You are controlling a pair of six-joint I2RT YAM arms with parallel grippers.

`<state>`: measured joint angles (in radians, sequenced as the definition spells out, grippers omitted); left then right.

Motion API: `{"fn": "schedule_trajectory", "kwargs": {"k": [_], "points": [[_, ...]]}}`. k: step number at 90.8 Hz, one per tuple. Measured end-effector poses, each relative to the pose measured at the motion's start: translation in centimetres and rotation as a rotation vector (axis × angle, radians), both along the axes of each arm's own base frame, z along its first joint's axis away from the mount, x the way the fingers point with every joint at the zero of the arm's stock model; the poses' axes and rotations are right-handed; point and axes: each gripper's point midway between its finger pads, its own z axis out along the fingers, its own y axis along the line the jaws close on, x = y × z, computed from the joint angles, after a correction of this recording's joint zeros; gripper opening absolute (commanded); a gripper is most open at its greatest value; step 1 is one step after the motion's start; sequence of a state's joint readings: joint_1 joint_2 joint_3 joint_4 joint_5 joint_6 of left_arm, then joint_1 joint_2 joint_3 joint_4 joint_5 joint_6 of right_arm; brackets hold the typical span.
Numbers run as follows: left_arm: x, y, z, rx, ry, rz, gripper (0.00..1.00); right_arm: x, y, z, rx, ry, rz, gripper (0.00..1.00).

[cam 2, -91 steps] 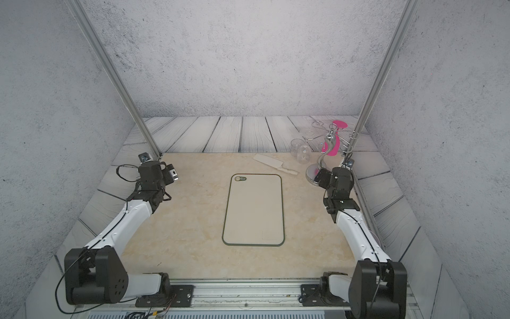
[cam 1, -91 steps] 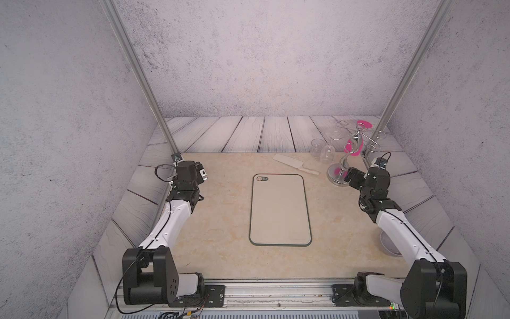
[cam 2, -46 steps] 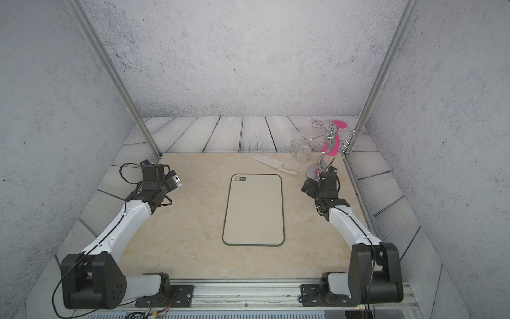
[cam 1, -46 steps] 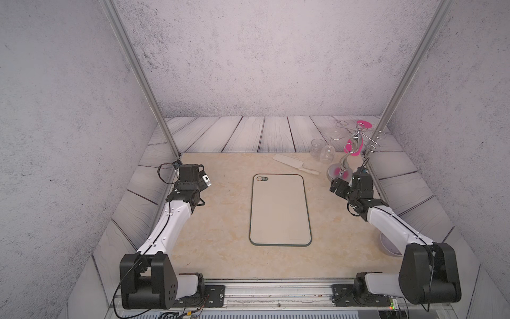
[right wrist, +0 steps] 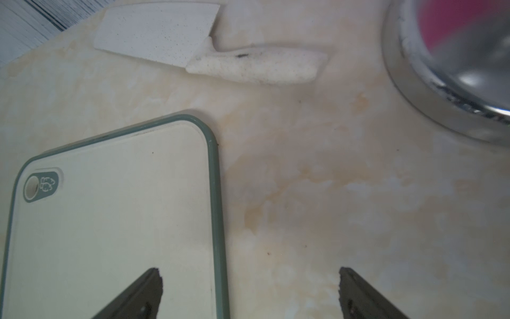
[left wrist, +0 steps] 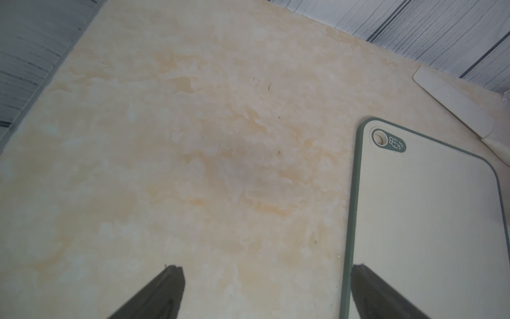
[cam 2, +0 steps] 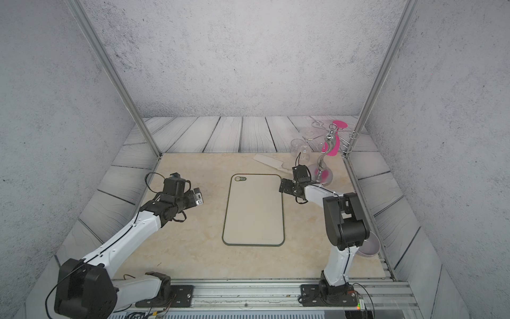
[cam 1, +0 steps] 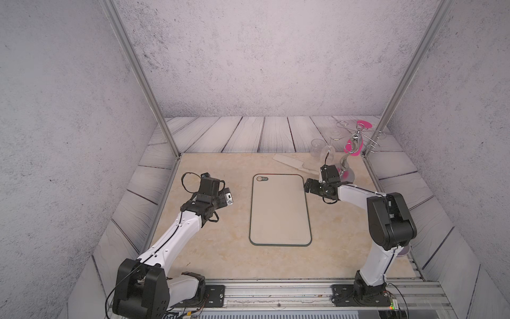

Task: Align the knife with the edge of the cutting board
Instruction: Adjust the work surface at the center of the board.

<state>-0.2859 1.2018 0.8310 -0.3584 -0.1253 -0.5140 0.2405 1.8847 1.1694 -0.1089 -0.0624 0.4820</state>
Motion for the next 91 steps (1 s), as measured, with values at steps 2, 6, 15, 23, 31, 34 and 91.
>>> {"fn": "schedule_trajectory", "kwargs": {"k": [2,6,15,23,31,34,91], "points": [[-0.2,-0.1,0.0,-0.002,0.003,-0.005,1.00,0.3,0.3,-0.3,0.001,0.006,0.006,0.99],[-0.6,-0.3,0.0,-0.008,0.006,-0.014,1.00,0.8,0.9,-0.8,0.002,0.018,0.019,0.99],[-1.1,-0.6,0.4,-0.025,0.004,-0.027,1.00,1.6,2.9,-1.9,0.000,0.043,0.058,0.99],[-1.5,-0.9,0.6,-0.043,0.003,-0.031,1.00,2.4,4.9,-1.8,0.005,0.033,0.098,0.99],[-2.1,-0.9,0.4,-0.052,0.011,-0.030,1.00,2.8,6.9,-1.7,0.013,0.032,0.137,0.99],[-2.4,-0.9,0.2,-0.054,0.016,-0.029,1.00,2.9,7.7,-1.7,0.012,0.034,0.154,0.99],[-7.1,-3.0,-5.8,-0.073,0.220,-0.029,1.00,-2.2,25.5,-1.0,-0.006,0.073,0.591,0.99]]}}
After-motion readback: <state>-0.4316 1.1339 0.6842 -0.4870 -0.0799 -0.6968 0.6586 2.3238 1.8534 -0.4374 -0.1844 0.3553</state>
